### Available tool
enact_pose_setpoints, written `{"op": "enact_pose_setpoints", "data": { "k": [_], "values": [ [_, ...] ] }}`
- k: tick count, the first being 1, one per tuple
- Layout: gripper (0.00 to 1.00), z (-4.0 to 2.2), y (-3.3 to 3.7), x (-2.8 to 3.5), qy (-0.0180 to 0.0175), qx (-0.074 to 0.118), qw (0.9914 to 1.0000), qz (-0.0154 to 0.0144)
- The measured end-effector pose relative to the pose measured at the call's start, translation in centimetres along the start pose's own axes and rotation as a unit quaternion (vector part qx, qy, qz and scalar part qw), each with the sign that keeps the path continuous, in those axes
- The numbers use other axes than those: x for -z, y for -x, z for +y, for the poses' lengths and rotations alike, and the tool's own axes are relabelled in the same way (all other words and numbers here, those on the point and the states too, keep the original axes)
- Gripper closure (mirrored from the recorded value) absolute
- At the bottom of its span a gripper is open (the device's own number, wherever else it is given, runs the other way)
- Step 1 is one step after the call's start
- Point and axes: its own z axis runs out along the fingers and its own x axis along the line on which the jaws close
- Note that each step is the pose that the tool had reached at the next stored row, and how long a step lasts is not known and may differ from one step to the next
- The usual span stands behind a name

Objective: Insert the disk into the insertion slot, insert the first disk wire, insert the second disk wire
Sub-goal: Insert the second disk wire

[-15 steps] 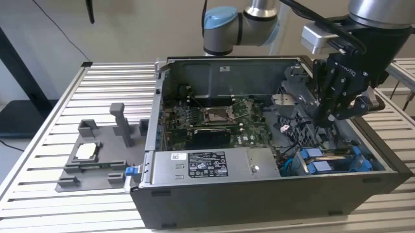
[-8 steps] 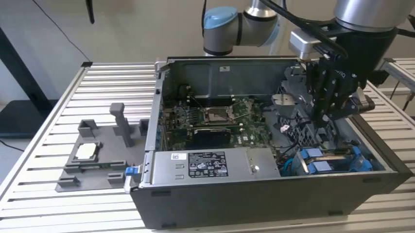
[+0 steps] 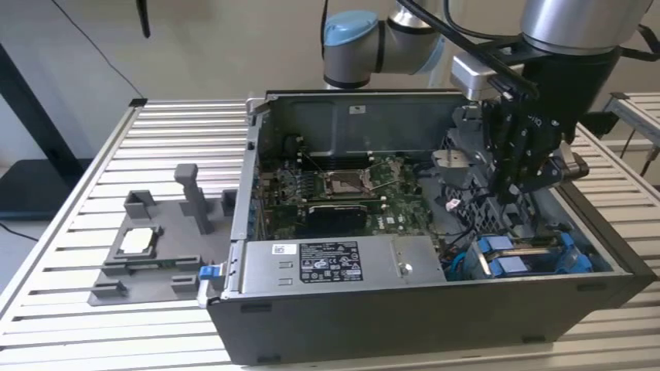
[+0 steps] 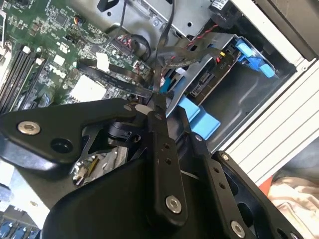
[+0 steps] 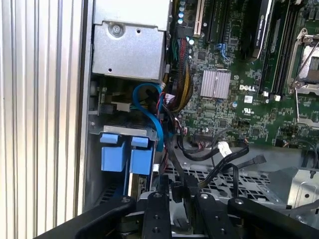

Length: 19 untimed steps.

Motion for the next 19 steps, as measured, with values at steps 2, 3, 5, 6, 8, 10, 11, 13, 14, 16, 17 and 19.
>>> {"op": "enact_pose_setpoints", "data": {
  "k": [2, 3, 5, 6, 8, 10, 11, 13, 14, 16, 17, 19],
  "values": [
    [0.73, 0.06, 0.01, 0.00, 0.0000, 0.000, 1.00000, 0.0001],
    [0.73, 0.09, 0.01, 0.01, 0.0000, 0.000, 1.00000, 0.0001],
    [0.73, 0.17, 0.03, -0.03, -0.0001, 0.000, 1.00000, 0.0004],
    [0.73, 0.20, 0.03, -0.05, -0.0004, 0.000, 1.00000, 0.0007],
    [0.73, 0.33, 0.04, -0.09, -0.0007, 0.000, 1.00000, 0.0014],
    [0.73, 0.36, 0.05, -0.09, -0.0008, 0.000, 1.00000, 0.0016],
    [0.73, 0.37, 0.04, -0.09, -0.0009, 0.000, 1.00000, 0.0016],
    [0.73, 0.37, 0.05, -0.10, -0.0009, 0.000, 1.00000, 0.0016],
    [0.73, 0.37, 0.05, -0.10, -0.0010, 0.000, 1.00000, 0.0016],
    [0.75, 0.37, 0.05, -0.10, -0.0010, 0.000, 1.00000, 0.0016],
    [0.75, 0.37, 0.05, -0.10, -0.0011, 0.000, 1.00000, 0.0016],
    [0.82, 0.37, 0.05, -0.10, -0.0011, 0.000, 1.00000, 0.0016]
  ]
}}
